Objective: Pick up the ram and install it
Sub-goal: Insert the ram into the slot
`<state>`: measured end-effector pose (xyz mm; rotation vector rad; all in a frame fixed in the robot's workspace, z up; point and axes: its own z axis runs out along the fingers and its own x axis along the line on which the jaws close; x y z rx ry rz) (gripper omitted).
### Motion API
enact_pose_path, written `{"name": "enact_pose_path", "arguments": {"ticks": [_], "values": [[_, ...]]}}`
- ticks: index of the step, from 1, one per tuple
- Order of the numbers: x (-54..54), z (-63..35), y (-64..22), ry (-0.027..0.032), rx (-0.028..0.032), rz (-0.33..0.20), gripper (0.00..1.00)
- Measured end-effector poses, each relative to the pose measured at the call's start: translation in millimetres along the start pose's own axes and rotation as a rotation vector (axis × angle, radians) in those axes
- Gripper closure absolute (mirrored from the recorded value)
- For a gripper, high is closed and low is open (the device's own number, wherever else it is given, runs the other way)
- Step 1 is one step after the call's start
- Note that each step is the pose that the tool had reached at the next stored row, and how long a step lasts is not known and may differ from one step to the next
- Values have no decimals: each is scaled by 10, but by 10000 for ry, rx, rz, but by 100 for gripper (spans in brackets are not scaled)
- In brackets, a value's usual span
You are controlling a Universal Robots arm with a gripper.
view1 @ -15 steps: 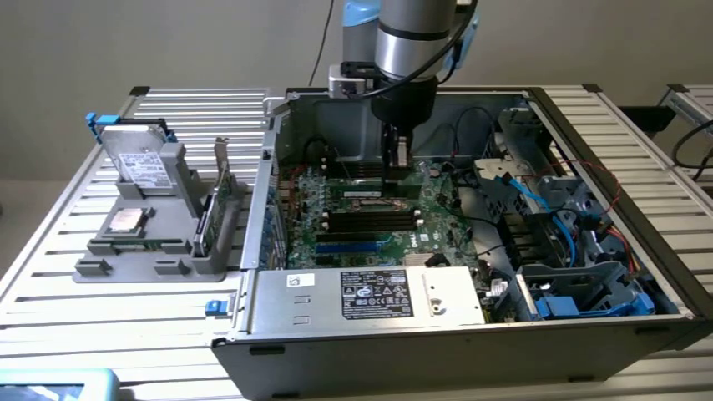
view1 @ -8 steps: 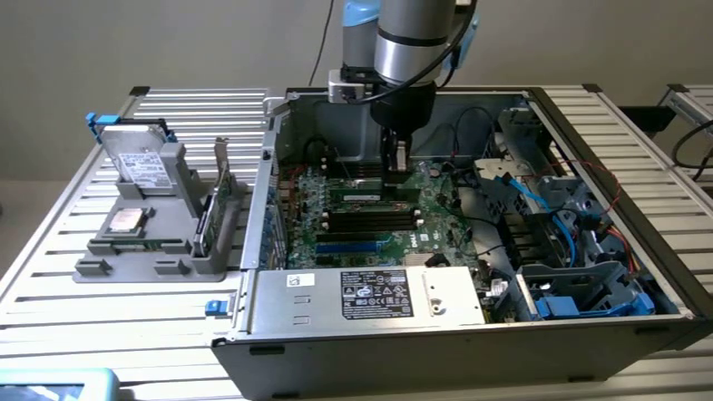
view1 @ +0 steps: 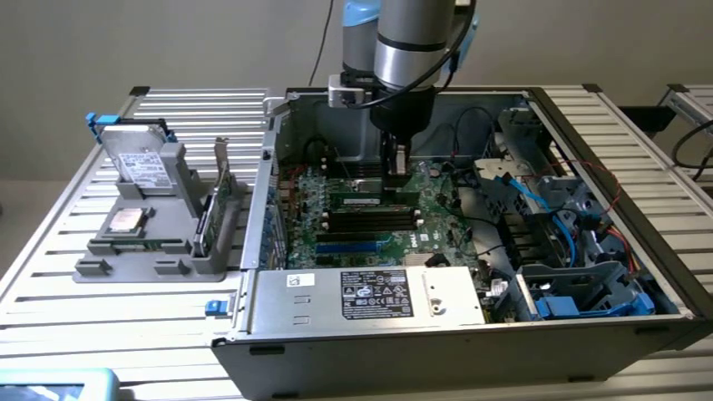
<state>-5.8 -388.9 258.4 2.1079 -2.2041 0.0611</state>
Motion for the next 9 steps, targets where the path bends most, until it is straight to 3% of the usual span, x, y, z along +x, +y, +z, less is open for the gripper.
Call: {"name": "enact_pose_path", "arguments": {"ticks": [9], "values": [[-10,103,-3,59,3,3,87]]}}
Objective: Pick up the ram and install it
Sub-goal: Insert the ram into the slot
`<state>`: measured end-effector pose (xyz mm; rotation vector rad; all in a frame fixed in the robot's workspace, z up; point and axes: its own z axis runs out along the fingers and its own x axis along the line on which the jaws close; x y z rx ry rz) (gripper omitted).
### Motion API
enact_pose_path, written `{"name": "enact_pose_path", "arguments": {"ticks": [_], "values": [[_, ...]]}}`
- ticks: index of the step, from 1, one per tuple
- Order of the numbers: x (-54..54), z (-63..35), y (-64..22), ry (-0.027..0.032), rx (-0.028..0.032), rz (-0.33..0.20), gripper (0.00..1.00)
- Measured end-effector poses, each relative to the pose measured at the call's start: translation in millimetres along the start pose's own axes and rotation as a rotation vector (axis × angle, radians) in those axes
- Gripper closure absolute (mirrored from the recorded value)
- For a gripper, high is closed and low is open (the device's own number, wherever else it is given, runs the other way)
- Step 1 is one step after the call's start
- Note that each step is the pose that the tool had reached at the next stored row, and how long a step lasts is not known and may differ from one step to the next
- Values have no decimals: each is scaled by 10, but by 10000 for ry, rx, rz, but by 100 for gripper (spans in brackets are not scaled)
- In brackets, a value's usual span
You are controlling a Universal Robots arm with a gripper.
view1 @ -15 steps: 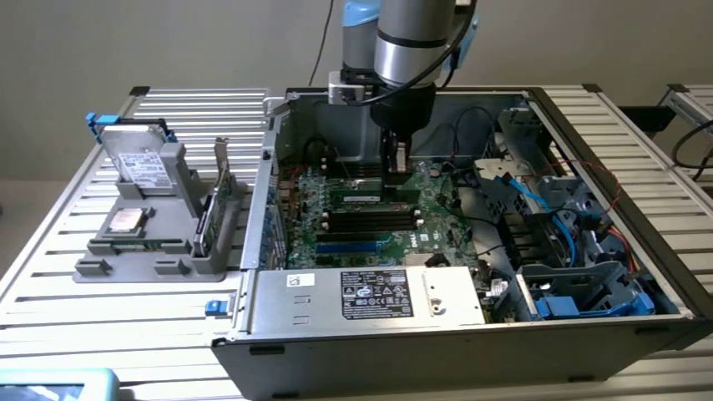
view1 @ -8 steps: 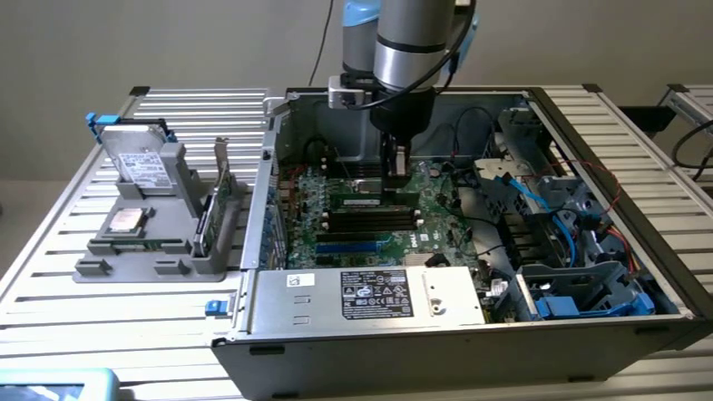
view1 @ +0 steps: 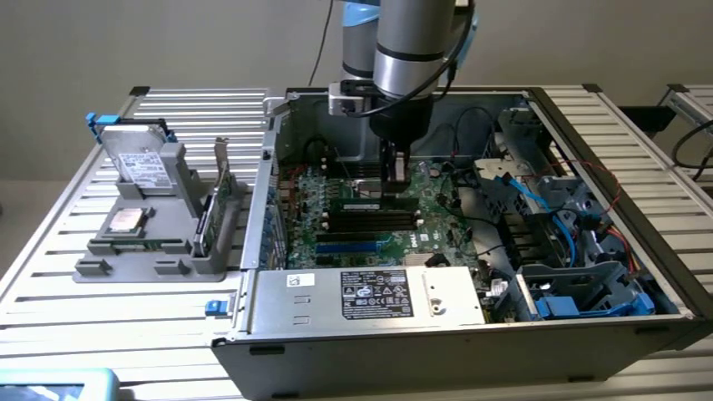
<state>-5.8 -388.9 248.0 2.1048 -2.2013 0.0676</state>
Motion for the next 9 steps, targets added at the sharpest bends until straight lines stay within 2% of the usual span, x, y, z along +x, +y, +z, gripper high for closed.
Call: {"name": "enact_pose_path", "arguments": {"ticks": [9], "values": [[-6,60,-2,74,2,2,87]]}}
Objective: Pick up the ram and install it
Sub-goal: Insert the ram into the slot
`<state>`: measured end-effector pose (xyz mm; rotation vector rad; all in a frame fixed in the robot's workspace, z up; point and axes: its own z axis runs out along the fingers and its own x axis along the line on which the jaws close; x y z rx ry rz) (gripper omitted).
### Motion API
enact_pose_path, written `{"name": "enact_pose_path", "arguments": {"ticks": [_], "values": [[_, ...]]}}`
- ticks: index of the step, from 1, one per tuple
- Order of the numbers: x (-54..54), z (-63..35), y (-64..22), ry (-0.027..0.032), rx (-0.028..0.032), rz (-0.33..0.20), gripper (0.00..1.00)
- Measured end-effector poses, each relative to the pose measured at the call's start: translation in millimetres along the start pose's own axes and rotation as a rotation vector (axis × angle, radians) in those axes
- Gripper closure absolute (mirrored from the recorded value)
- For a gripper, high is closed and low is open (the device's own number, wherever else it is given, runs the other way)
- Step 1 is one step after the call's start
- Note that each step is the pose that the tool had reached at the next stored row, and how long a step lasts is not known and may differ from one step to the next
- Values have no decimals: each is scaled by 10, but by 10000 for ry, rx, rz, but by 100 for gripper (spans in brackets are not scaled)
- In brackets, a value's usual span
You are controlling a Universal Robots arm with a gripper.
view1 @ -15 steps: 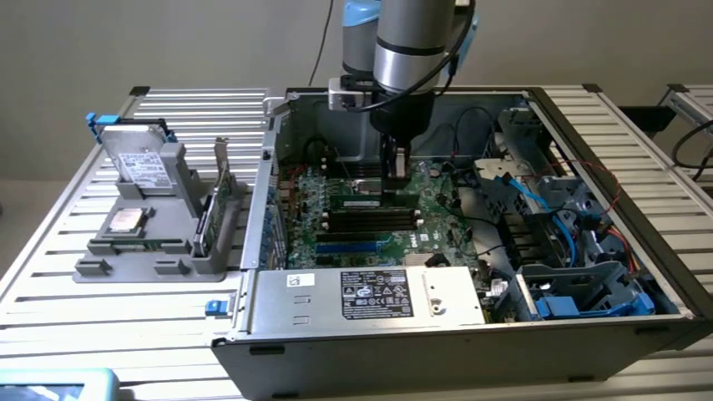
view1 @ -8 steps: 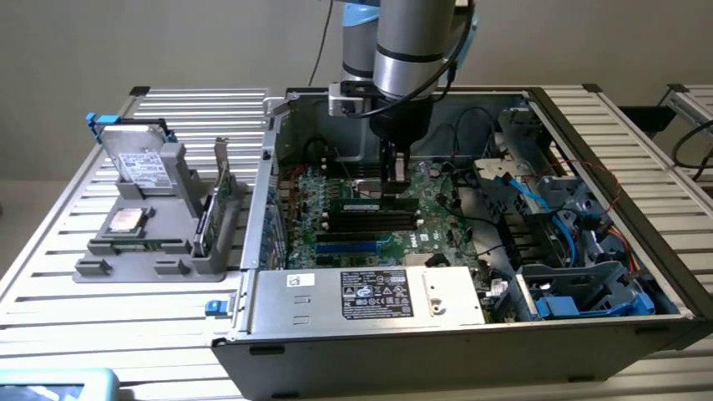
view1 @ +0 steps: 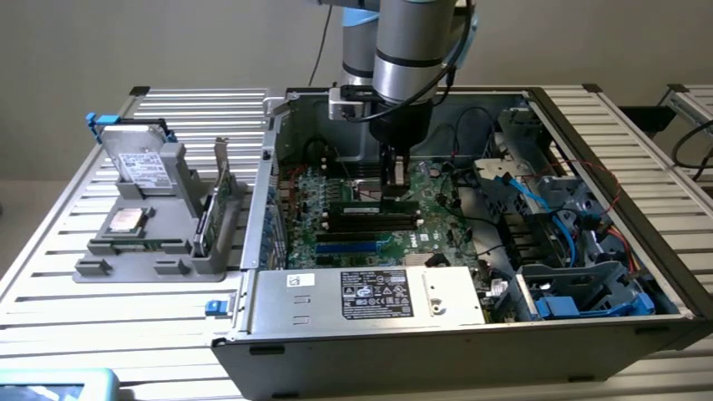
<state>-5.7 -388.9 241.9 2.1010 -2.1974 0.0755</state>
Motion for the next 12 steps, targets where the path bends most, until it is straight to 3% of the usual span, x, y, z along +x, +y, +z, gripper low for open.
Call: {"name": "enact_pose_path", "arguments": {"ticks": [5,12], "values": [[0,6,0,102,5,4,87],[-2,31,15,152,43,-5,87]]}}
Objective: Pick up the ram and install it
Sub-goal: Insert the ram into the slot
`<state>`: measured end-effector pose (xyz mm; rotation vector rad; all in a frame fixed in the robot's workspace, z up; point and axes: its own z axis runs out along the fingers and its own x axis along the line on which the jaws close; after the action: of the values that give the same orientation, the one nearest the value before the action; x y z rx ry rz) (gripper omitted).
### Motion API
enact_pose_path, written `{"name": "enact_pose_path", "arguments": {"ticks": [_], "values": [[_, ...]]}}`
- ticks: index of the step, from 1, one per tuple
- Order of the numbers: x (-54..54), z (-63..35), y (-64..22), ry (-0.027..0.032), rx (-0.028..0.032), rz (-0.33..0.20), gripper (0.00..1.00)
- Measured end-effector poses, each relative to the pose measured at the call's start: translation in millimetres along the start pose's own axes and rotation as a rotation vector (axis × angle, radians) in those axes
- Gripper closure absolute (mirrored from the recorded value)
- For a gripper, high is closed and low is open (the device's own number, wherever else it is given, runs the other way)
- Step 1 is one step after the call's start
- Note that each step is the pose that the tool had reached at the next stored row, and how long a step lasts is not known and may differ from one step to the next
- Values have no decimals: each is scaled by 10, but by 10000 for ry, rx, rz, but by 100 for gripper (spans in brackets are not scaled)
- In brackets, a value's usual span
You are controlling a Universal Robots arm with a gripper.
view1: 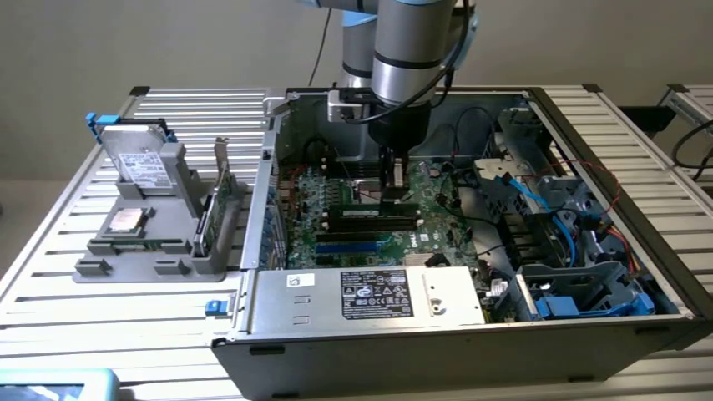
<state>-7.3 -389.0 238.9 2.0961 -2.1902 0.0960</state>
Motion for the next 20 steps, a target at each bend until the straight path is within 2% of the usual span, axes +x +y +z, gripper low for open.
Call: {"name": "enact_pose_path", "arguments": {"ticks": [4,20], "values": [[-1,14,5,0,46,-33,87],[-7,55,6,3,71,-194,87]]}}
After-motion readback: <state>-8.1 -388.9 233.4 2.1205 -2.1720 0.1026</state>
